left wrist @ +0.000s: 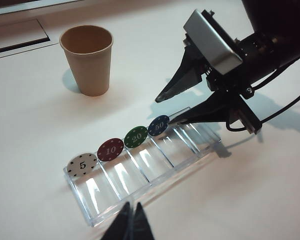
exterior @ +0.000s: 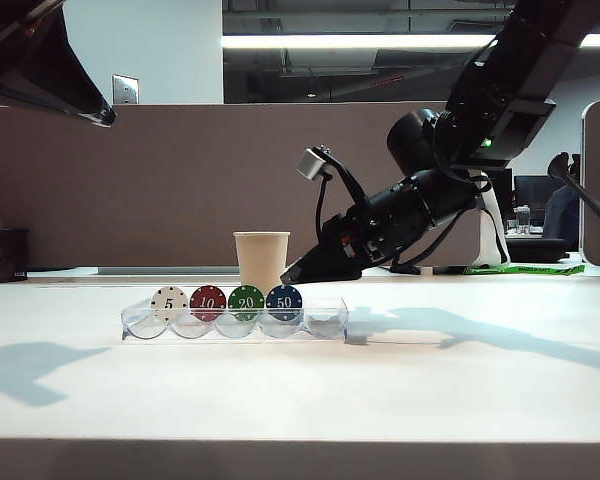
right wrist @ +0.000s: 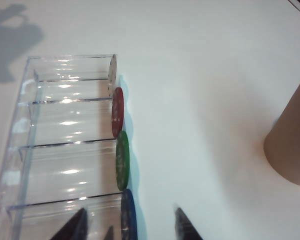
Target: Pick up the chip with the greater value and put it into the paper cup.
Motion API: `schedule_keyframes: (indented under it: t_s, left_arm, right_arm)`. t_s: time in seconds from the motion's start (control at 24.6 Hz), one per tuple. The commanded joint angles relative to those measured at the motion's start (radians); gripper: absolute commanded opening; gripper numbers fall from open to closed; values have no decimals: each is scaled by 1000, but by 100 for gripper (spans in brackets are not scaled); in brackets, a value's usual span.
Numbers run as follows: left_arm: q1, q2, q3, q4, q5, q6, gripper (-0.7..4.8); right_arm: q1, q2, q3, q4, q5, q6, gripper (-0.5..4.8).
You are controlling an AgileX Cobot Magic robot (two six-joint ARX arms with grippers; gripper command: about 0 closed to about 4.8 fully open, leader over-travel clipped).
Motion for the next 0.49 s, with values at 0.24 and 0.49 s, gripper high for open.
schedule_keyframes:
  t_s: [0.24, 0.49]
  left_arm:
    - [0, -2, 3, 13, 6, 1, -5]
    - [0, -2, 3, 12, 6, 1, -5]
  right_arm:
    - [1, 14, 3, 47, -5, 21, 226]
    - [2, 32, 3, 65, -5, 40, 225]
